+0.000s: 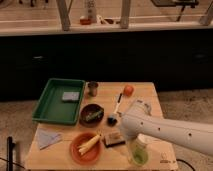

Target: Place eraser in metal cup

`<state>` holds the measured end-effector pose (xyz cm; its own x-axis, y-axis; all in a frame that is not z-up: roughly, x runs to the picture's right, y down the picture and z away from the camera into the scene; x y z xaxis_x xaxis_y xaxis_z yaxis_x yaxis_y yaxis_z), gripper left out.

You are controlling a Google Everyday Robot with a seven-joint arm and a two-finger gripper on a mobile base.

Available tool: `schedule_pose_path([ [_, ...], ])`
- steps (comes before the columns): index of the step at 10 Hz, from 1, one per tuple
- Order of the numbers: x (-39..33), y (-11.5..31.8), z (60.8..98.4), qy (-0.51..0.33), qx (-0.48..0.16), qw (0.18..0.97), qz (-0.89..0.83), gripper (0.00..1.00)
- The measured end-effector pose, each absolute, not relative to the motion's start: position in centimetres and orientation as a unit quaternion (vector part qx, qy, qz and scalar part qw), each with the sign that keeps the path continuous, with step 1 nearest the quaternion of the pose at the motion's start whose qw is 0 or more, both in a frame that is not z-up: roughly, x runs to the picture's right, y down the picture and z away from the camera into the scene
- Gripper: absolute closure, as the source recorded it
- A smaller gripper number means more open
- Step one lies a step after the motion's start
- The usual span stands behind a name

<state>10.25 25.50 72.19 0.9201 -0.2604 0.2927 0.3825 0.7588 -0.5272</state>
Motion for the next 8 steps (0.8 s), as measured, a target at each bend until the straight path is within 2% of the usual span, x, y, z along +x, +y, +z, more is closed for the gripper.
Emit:
schedule_pose_path([
  [4, 9.5, 24.6, 70.7, -0.123, -0.290, 0.932, -0.179, 0.20],
  [8, 8.1, 24.9, 70.9, -0.150, -0.297, 0.925, -0.185, 0.20],
])
